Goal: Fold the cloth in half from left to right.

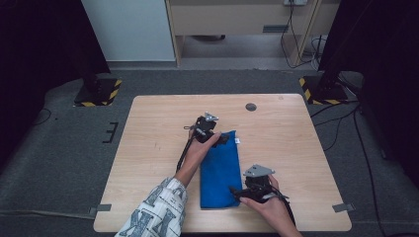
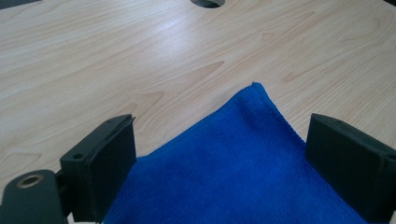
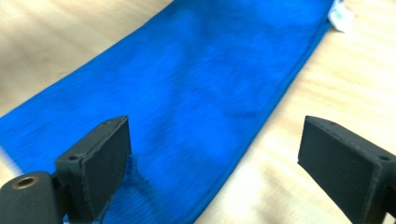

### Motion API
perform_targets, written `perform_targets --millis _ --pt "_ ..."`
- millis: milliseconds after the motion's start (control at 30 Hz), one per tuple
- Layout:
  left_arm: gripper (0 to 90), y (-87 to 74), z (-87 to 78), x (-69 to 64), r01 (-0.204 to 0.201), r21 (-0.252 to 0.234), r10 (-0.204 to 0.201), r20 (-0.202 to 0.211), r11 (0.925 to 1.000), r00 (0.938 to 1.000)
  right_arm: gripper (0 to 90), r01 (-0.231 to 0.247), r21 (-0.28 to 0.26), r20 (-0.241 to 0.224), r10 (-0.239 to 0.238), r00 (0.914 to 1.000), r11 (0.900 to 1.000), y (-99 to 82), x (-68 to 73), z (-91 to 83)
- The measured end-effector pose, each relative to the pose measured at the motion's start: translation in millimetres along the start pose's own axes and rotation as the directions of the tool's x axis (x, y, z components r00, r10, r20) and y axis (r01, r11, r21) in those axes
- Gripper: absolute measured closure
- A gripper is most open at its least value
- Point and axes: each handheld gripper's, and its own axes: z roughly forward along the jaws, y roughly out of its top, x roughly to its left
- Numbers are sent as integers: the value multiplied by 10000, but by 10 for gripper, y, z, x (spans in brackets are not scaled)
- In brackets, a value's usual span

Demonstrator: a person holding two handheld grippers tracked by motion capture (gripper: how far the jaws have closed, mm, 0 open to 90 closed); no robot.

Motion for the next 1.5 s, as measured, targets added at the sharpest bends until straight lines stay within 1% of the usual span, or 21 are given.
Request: perform_targets --millis 100,267,333,367,433,467,500,600,700,733,833,867,967,1100,1233,1333,1433,1500 --pt "80 -53 -79 23 -361 223 365 -173 9991 9992 87 -139 -34 50 139 9999 9999 78 -80 77" --pt "76 -134 -226 146 -264 232 268 -152 9994 9995 81 -384 -61 -50 384 9993 9992 209 -171 189" --pt "66 -157 -280 194 -203 353 213 -255 9992 9994 81 -289 -17 -13 289 9996 9996 246 -201 235" --pt "63 -172 -308 221 -133 296 142 -290 9995 9995 82 -255 -2 -12 255 9997 9997 261 -216 254" --pt "63 -204 -351 270 43 199 -36 -311 9998 9995 81 -302 30 -185 303 9994 9995 285 -230 273" --pt "63 -219 -365 291 58 186 -52 -305 9998 9995 80 -207 26 -245 208 9995 9998 293 -235 275" --pt "63 -232 -378 313 41 223 -34 -330 9997 9995 81 -160 59 -298 161 9994 9999 302 -236 269" --pt "64 -261 -406 362 183 149 -178 -365 9997 9992 82 -95 -23 -417 94 9991 10000 313 -240 229" --pt "64 -267 -422 388 242 114 -237 -426 9996 9988 84 -37 26 -392 38 9992 10000 301 -244 192" --pt "68 -266 -428 391 288 73 -284 -440 9996 9986 84 -69 46 -370 71 9993 10000 301 -251 185" --pt "71 -260 -453 394 262 -11 -262 -419 9997 9988 95 -119 -3 -310 119 9995 9999 315 -279 169" --pt "71 -260 -457 397 264 -33 -266 -410 9996 9988 102 -208 -23 -322 207 9993 9998 322 -287 167" --pt "75 -260 -470 407 289 -83 -292 -390 9995 9988 111 -254 -17 -402 253 9989 9997 344 -302 136" --pt "75 -265 -481 406 252 -78 -255 -370 9997 9990 109 -95 -62 -584 91 9982 9999 335 -235 33" --pt "75 -269 -504 397 247 -156 -253 -377 9996 9990 106 4 -196 -769 -19 9970 9998 265 -137 -76" --pt "75 -270 -522 396 205 -156 -211 -387 9997 9990 104 29 -296 -846 -54 9964 9996 217 -92 -164" --pt "78 -268 -525 420 257 -230 -267 -447 9994 9986 107 1 -374 -830 -32 9965 9993 199 -88 -231" --pt "84 -270 -529 447 370 -329 -387 -514 9988 9979 108 -7 -388 -755 -23 9971 9992 216 -115 -230"
